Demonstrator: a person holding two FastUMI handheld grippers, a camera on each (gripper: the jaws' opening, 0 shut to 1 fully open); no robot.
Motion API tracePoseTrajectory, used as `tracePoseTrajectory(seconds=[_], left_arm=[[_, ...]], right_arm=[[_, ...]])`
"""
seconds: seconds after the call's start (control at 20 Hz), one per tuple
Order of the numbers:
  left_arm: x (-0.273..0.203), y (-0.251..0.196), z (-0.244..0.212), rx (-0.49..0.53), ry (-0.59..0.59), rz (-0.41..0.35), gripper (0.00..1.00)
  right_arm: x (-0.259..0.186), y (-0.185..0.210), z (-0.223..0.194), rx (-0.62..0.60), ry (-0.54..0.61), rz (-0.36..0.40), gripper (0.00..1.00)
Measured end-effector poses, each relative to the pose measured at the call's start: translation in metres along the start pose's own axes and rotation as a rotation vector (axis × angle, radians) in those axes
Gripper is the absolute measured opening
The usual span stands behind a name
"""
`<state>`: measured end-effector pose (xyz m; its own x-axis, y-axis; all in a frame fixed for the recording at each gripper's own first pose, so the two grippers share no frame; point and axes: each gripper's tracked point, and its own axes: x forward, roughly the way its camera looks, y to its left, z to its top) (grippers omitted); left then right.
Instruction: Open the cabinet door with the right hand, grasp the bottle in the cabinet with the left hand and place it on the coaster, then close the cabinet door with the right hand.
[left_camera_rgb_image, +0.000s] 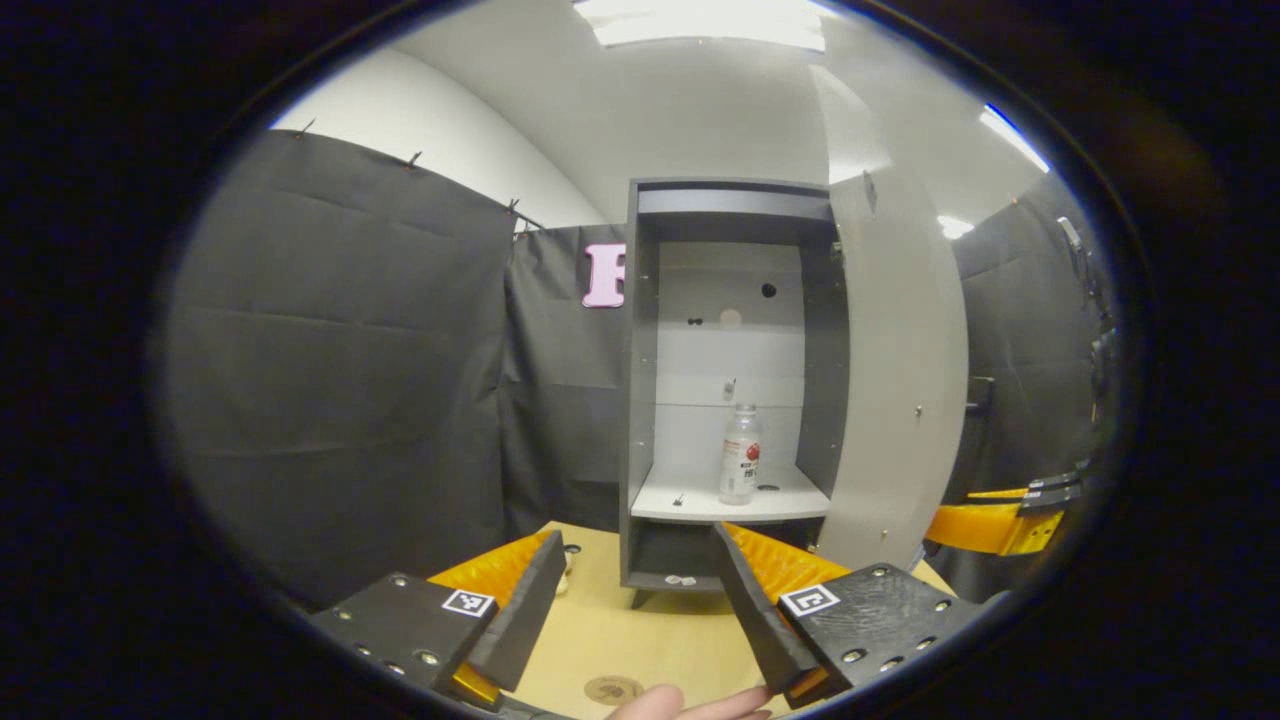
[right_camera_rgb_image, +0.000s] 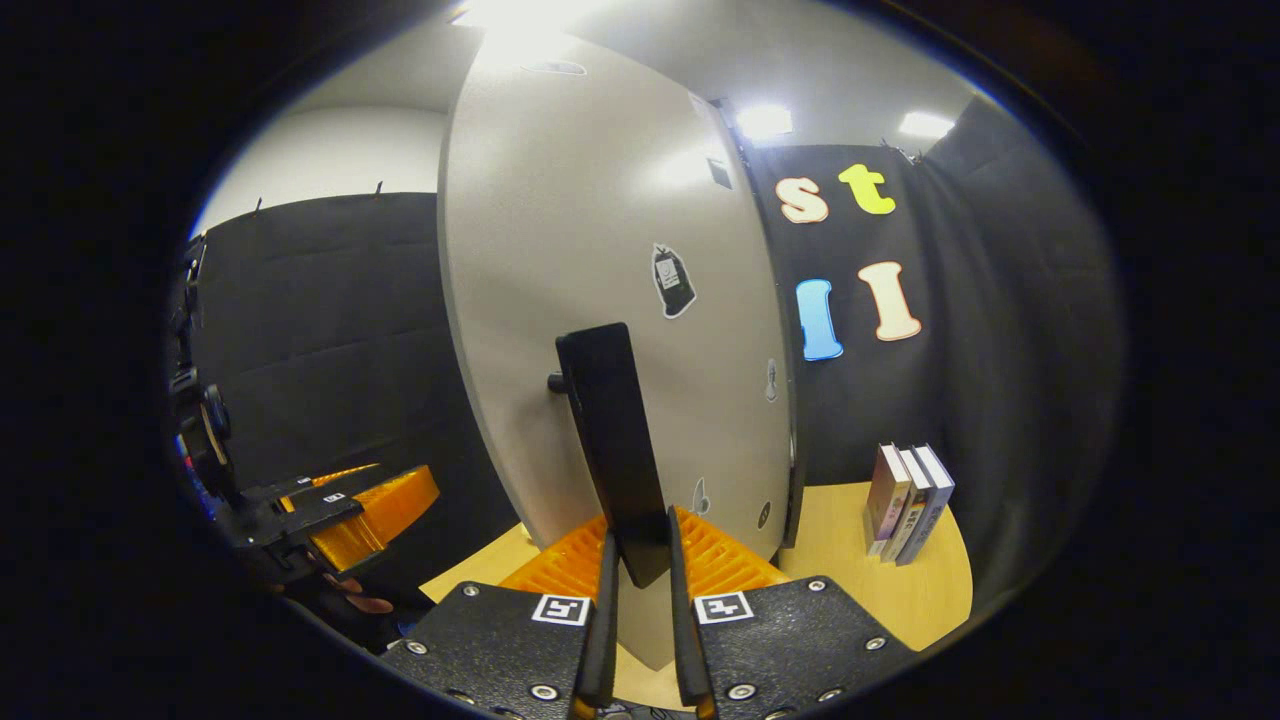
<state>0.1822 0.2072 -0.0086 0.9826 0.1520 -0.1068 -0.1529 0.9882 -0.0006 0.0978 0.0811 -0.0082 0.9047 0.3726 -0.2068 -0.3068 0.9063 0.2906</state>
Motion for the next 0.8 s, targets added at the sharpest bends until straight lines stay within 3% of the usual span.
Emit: tracePoseTrajectory(seconds=[0.15,0.3,0.35,0.4,0.45,0.5,0.55,0.65,0.75,0.8], left_arm=[[-0.006,-0.007,0.002,0.005,0.005,-0.025,0.87],[-0.006,-0.025,-0.002,-0.016,0.029,-0.064,0.89],[-0.007,-0.027,-0.004,-0.014,0.033,-0.065,0.89],[-0.007,-0.029,-0.002,-0.009,0.023,-0.064,0.89],[-0.005,-0.032,0.002,-0.002,0.006,-0.068,0.87],[-0.002,-0.034,0.005,0.016,-0.007,-0.068,0.87],[0.003,-0.035,0.006,0.035,-0.015,-0.067,0.87],[0.008,-0.037,0.007,0.048,-0.033,-0.075,0.87],[0.017,-0.043,0.009,0.053,-0.049,-0.094,0.88],[0.026,-0.046,0.009,0.060,-0.056,-0.101,0.88]], right_arm=[[-0.016,-0.011,0.001,0.058,0.001,-0.051,0.25],[-0.027,-0.021,0.016,0.026,-0.021,-0.120,0.34],[-0.037,-0.024,0.021,-0.004,-0.024,-0.141,0.42],[-0.040,-0.031,0.023,-0.038,-0.021,-0.176,0.43],[-0.042,-0.040,0.022,-0.061,-0.029,-0.206,0.36],[-0.048,-0.050,0.023,-0.072,-0.036,-0.239,0.46],[-0.050,-0.060,0.022,-0.068,-0.044,-0.266,0.46],[-0.055,-0.077,0.021,-0.017,-0.058,-0.313,0.59],[-0.057,-0.088,0.017,0.081,-0.056,-0.316,0.73],[-0.056,-0.092,0.017,0.131,-0.055,-0.305,0.75]])
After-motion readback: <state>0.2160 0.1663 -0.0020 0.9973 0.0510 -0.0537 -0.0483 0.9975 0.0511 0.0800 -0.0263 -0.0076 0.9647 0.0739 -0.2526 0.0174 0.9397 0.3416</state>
